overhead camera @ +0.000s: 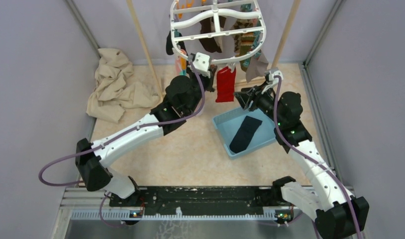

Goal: Clip the socks to the hanger
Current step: Open the clamp at the hanger.

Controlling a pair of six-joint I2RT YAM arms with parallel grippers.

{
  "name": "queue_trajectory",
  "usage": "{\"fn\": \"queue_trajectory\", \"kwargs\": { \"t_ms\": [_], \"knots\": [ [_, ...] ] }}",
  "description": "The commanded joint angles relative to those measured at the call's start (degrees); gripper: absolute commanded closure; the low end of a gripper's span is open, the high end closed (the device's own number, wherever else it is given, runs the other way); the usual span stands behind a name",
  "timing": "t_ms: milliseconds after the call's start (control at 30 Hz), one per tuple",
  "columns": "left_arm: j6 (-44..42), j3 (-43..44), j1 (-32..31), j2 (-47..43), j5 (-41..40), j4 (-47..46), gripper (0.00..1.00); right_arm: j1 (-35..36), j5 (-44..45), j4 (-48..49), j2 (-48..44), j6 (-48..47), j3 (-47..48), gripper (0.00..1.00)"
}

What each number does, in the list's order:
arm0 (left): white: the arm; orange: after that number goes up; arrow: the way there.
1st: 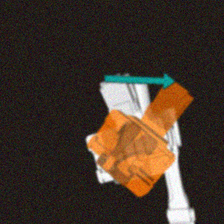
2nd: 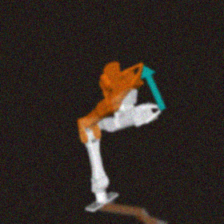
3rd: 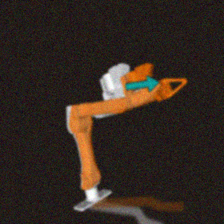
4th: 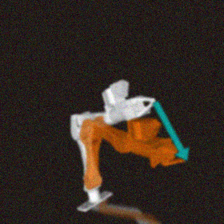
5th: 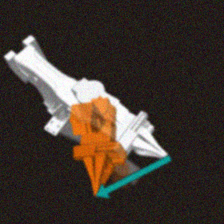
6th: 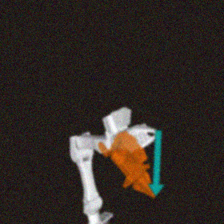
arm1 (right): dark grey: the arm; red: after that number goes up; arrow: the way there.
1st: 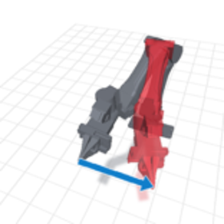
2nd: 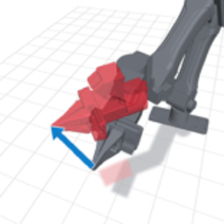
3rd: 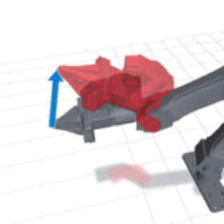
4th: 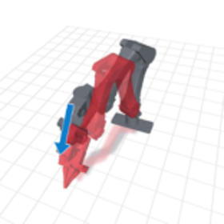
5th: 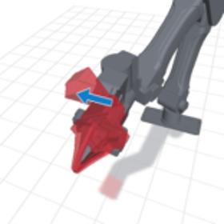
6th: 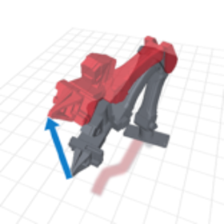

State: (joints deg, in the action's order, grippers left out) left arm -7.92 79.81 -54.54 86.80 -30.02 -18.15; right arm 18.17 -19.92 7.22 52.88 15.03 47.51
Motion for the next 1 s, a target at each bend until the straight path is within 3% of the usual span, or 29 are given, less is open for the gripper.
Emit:
{"fn": "queue_trajectory", "kwargs": {
  "t_ms": [0, 300, 467, 967],
  "knots": [
    [10.49, 2.81, 0.22, -3.65, 10.15, 7.03, 1.00, -0.51, -0.97, 2.28, -1.86, -0.02, 0.82, 0.55],
    [18.15, 2.66, 1.45, -6.87, 19.41, 10.51, 1.00, -0.51, -2.99, 0.94, -3.77, 0.16, 1.97, 0.55],
    [21.30, 1.66, 2.06, -7.78, 23.43, 10.42, 1.00, -0.51, -10.79, 0.61, -4.31, 0.76, 3.56, 0.55],
    [27.15, 0.80, 2.78, -7.42, 34.35, 9.95, 1.00, -0.49, -21.12, 8.93, -6.64, 8.60, 7.13, 0.55]
  ]
}}
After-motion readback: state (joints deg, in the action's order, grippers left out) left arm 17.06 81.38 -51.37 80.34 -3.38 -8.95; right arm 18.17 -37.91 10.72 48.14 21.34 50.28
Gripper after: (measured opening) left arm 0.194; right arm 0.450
